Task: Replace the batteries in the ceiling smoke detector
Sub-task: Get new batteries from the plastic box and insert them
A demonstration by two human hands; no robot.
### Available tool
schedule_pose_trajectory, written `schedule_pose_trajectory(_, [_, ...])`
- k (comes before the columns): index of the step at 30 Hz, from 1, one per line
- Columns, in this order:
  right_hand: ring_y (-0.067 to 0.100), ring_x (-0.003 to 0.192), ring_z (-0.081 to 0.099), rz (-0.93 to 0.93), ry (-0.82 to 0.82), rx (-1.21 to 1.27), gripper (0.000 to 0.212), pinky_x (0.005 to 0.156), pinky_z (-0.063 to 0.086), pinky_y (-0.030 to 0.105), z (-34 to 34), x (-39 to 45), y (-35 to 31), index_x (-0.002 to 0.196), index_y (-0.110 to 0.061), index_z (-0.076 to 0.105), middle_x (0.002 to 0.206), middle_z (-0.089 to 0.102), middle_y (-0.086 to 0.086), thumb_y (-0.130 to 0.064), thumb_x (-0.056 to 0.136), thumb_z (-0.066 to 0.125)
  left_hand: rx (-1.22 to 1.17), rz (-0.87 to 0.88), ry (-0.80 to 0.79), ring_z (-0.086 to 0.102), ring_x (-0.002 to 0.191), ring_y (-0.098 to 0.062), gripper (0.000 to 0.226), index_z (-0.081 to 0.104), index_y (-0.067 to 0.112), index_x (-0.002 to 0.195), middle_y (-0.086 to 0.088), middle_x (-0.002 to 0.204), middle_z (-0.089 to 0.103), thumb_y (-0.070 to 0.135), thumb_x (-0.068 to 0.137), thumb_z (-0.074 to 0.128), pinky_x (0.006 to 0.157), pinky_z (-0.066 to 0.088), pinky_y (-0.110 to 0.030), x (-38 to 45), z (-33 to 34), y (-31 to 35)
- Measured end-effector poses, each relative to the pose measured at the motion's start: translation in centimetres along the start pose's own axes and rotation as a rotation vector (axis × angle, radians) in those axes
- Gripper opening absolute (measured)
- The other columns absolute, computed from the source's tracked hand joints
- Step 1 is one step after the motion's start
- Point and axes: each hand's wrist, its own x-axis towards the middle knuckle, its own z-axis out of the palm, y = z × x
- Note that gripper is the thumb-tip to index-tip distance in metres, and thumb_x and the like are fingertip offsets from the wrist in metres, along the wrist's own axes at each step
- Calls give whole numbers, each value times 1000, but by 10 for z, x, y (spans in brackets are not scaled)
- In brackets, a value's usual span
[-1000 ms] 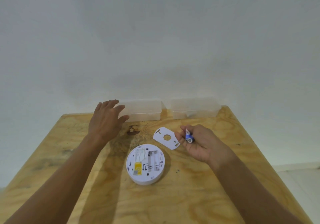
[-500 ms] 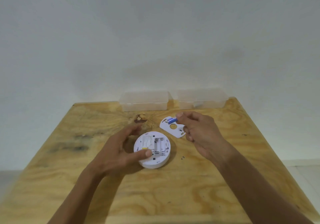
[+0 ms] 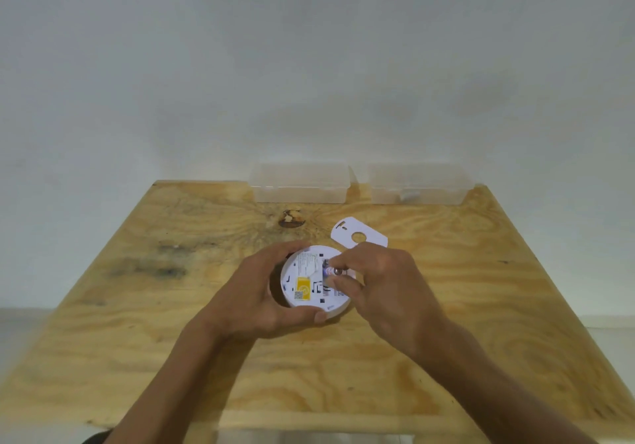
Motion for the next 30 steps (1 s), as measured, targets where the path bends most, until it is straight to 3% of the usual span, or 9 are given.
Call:
schedule_pose_trajectory(7, [11, 74, 63, -3, -146, 100, 20, 70, 53, 38, 1, -1, 4, 99, -18, 80, 87, 74, -1, -28, 81, 79, -6, 11, 20, 66, 109, -4, 92, 57, 19, 134, 8, 123, 67, 51, 54, 90, 87, 57, -27, 2, 3, -10])
schedule_pose_trajectory(11, [-4, 66, 55, 34, -150, 171, 16, 63, 44, 24, -2, 5, 7, 87, -21, 81, 76, 67, -11, -28, 73, 86, 15, 20, 36, 66, 109, -5, 92, 57, 19, 134, 7, 123, 67, 53, 54, 89, 89, 57, -32, 2, 5, -12])
schedule_pose_trajectory(14, [4, 64, 52, 56, -165, 162, 17, 60, 47, 38, -4, 8, 8, 84, -24, 82, 74, 64, -8, -35, 71, 86, 15, 23, 48, 66, 111, -8, 92, 58, 19, 134, 5, 123, 67, 55, 54, 87, 90, 56, -37, 2, 7, -12])
schedule_pose_trajectory(16, [5, 68, 52, 80, -197, 120, 20, 61, 47, 38, -2, 10, 6, 88, -27, 81, 73, 59, -10, -42, 75, 81, 9, 21, 53, 66, 109, -9, 92, 58, 18, 133, 4, 122, 68, 55, 54, 86, 90, 56, -36, 1, 7, -11])
schedule_pose_trajectory(21, [5, 77, 49, 137, -282, -95, 34, 58, 34, 24, -3, 8, -2, 98, -38, 75, 81, 50, -11, -63, 83, 58, 11, 46, 66, 68, 104, -8, 88, 61, 13, 128, 5, 116, 69, 52, 54, 86, 85, 56, -31, 1, 9, -9])
schedule_pose_trajectory(25, [8, 84, 48, 197, -373, -198, 42, 62, 36, 28, -11, 5, -9, 108, -48, 70, 86, 45, -9, -72, 85, 45, 27, 30, 72, 67, 105, -6, 89, 61, 16, 129, 6, 119, 68, 52, 52, 87, 85, 57, -31, 2, 9, -11])
schedule_pose_trajectory(28, [15, 81, 51, 218, -426, -101, 33, 72, 46, 36, -17, 12, -8, 103, -42, 75, 82, 53, -6, -63, 89, 52, 15, 25, 76, 68, 107, -5, 88, 61, 20, 129, 8, 119, 69, 51, 52, 89, 87, 57, -30, 1, 10, -12])
schedule_pose_trajectory(30, [14, 77, 59, 240, -340, 88, 22, 77, 52, 38, -17, 14, -4, 93, -34, 78, 80, 68, -2, -46, 91, 60, 42, 36, 77, 66, 109, -2, 87, 60, 22, 130, 9, 121, 68, 54, 53, 87, 89, 55, -26, 1, 9, -11])
